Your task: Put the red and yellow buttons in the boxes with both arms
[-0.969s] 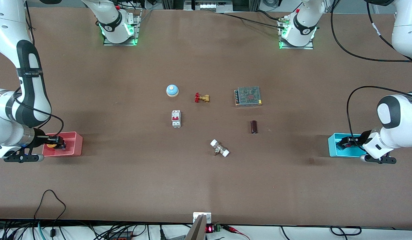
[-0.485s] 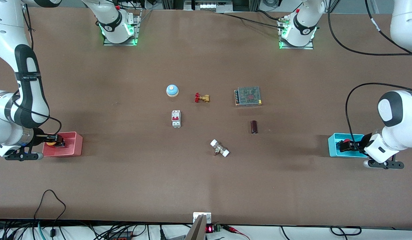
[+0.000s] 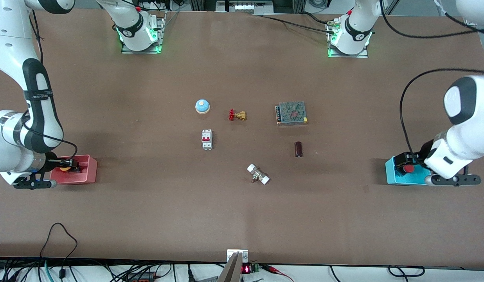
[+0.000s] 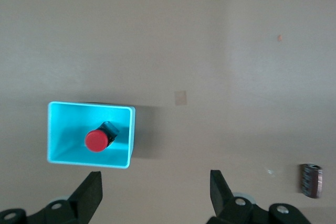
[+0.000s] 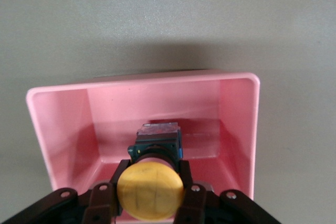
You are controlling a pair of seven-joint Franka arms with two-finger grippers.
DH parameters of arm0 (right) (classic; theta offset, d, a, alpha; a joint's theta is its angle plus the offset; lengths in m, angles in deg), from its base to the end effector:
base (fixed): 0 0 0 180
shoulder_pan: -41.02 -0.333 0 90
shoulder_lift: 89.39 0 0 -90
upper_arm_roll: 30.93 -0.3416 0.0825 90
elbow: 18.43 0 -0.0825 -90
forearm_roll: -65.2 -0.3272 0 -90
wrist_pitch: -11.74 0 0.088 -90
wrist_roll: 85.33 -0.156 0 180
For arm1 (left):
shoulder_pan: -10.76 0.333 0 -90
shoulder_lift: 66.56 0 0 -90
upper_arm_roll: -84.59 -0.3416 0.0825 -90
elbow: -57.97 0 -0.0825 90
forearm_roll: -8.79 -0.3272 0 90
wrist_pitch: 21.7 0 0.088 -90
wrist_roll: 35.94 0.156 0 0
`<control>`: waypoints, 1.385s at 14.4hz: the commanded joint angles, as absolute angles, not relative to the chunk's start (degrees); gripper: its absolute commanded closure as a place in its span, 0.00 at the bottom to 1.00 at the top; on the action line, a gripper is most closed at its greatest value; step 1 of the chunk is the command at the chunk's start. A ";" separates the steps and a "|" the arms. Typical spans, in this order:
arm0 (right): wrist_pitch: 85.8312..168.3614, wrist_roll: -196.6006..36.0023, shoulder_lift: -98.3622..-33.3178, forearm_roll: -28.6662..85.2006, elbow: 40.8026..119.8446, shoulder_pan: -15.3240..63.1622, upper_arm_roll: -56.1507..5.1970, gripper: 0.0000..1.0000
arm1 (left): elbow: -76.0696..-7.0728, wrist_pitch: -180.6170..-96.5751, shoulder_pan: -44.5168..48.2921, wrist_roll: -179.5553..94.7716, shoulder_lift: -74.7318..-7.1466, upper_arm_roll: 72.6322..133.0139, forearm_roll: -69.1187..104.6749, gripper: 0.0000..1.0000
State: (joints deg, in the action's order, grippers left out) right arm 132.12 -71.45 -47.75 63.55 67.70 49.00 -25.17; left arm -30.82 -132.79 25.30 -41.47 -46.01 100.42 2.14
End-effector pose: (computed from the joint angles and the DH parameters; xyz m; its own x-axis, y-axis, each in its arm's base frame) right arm 0.6492 -0.1455 0.2340 0.9912 0.0065 -0.1319 0.0082 -0.9999 0.0126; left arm 0.6249 0.0206 0.4469 0.9975 0.0532 0.0457 0.0537 -0.9985 -0.0098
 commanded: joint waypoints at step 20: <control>112.48 -76.28 -74.17 61.42 67.35 42.95 -27.23 0.00 | -34.14 -118.55 11.64 -34.45 -66.03 83.88 7.99 0.00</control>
